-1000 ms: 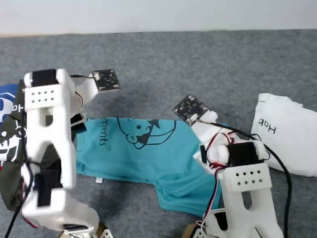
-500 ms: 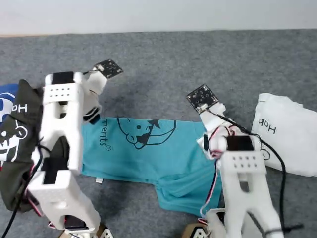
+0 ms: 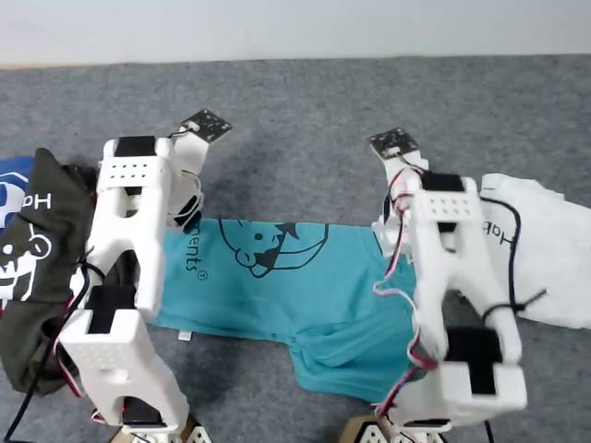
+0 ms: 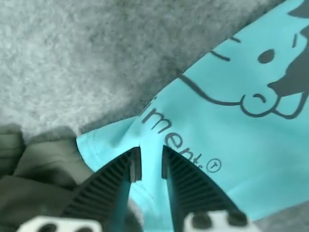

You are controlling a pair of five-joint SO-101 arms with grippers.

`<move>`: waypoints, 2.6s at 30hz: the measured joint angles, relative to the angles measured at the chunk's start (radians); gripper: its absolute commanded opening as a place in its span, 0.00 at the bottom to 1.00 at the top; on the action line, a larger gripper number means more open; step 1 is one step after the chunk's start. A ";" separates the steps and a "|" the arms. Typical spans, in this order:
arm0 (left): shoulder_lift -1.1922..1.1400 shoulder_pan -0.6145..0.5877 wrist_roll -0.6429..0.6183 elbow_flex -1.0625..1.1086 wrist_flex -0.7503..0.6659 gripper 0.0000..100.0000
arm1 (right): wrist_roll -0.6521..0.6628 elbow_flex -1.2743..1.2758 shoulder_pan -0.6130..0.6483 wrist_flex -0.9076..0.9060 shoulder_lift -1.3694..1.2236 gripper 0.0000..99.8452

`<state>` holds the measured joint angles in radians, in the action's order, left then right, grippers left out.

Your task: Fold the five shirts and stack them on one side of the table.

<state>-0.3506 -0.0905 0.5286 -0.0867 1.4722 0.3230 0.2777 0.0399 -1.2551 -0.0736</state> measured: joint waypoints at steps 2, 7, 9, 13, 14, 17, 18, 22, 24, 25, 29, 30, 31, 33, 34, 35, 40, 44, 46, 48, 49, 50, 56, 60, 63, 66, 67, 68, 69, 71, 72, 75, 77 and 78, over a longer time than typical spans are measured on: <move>0.000 0.011 0.000 0.000 -0.003 0.07 | -0.029 -0.057 0.002 -0.026 -0.061 0.24; 0.000 0.023 0.000 0.000 -0.003 0.07 | -0.061 -0.183 -0.005 -0.048 -0.198 0.24; 0.000 0.023 0.000 0.000 -0.003 0.07 | -0.061 -0.221 -0.003 -0.061 -0.245 0.24; 0.000 0.023 0.000 0.000 -0.003 0.07 | -0.064 -0.295 -0.002 -0.075 -0.336 0.21; 0.000 0.023 0.000 0.000 -0.003 0.07 | -0.064 -0.308 -0.002 -0.075 -0.354 0.19; 0.000 0.023 0.000 0.000 -0.003 0.07 | -0.064 -0.358 -0.003 -0.091 -0.408 0.10; 0.000 0.023 0.000 0.000 -0.003 0.07 | -0.064 -0.374 -0.005 -0.094 -0.425 0.06; 0.000 0.023 0.000 0.002 -0.015 0.07 | -0.064 -0.433 -0.008 -0.098 -0.477 0.02; 0.000 0.023 0.000 0.002 -0.015 0.07 | -0.055 -0.446 -0.009 -0.101 -0.486 0.01; 0.000 0.023 0.000 0.002 -0.018 0.07 | -0.040 -0.446 -0.009 -0.101 -0.486 0.01; 0.000 0.023 0.000 0.002 -0.020 0.07 | -0.003 -0.486 -0.008 -0.103 -0.503 0.01; 0.000 0.023 0.000 0.002 -0.021 0.07 | 0.002 -0.502 -0.006 -0.103 -0.506 0.01; 0.000 0.023 0.000 0.002 -0.021 0.07 | 0.011 -0.517 -0.006 -0.103 -0.506 0.01; 0.000 0.023 0.000 0.002 -0.034 0.07 | 0.037 -0.555 -0.006 -0.098 -0.511 0.01; 0.000 0.023 0.000 0.002 -0.040 0.07 | 0.048 -0.575 -0.006 -0.089 -0.520 0.01; 0.000 0.023 0.000 0.002 -0.048 0.07 | 0.055 -0.592 -0.005 -0.080 -0.531 0.01; 0.000 0.023 0.000 0.002 -0.057 0.07 | 0.071 -0.723 0.000 -0.064 -0.628 0.01; 0.000 0.023 0.000 0.002 -0.057 0.07 | 0.071 -0.870 -0.014 -0.064 -0.735 0.01; 0.000 0.023 0.000 0.002 -0.057 0.07 | 0.072 -0.956 -0.025 -0.074 -0.787 0.01; 0.000 0.023 0.000 0.002 -0.057 0.07 | 0.072 -1.030 -0.038 -0.098 -0.829 0.01; 0.000 0.023 0.000 0.002 -0.057 0.07 | 0.072 -1.068 -0.048 -0.123 -0.850 0.01; 0.000 0.023 0.000 0.002 -0.057 0.07 | 0.072 -1.102 -0.055 -0.152 -0.867 0.01; 0.000 0.023 0.000 -0.069 -0.018 0.08 | 0.086 -1.272 -0.068 -0.354 -0.922 0.04; 0.000 0.023 0.000 -0.147 0.029 0.08 | 0.127 -1.355 -0.034 -0.488 -0.922 0.17; 0.000 0.023 0.000 -0.196 0.071 0.12 | 0.114 -1.384 -0.009 -0.499 -0.921 0.26; 0.000 0.023 0.000 -0.236 0.120 0.15 | 0.106 -1.382 -0.011 -0.499 -0.896 0.27; 0.000 0.023 0.000 -0.249 0.135 0.15 | 0.103 -1.382 -0.009 -0.499 -0.872 0.27; 0.000 0.023 0.000 -0.258 0.150 0.15 | 0.103 -1.382 -0.006 -0.499 -0.845 0.27; 0.000 0.028 0.000 -0.267 0.163 0.15 | 0.103 -1.382 -0.002 -0.499 -0.812 0.27; 0.000 0.044 0.000 -0.276 0.192 0.15 | 0.103 -1.359 0.006 -0.499 -0.743 0.27; 0.000 0.057 0.000 -0.278 0.206 0.15 | 0.103 -1.336 0.008 -0.499 -0.704 0.27; 0.000 0.115 0.000 -0.279 0.242 0.15 | 0.103 -1.240 0.002 -0.499 -0.574 0.27; 0.000 0.167 0.000 -0.279 0.245 0.15 | 0.103 -1.162 -0.018 -0.499 -0.480 0.27; 0.000 0.192 -0.002 -0.279 0.249 0.15 | 0.103 -1.122 -0.032 -0.499 -0.431 0.27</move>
<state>-0.3506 0.1013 0.5271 -0.3659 1.7208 0.4258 -0.8439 0.0077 -1.7538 -0.5048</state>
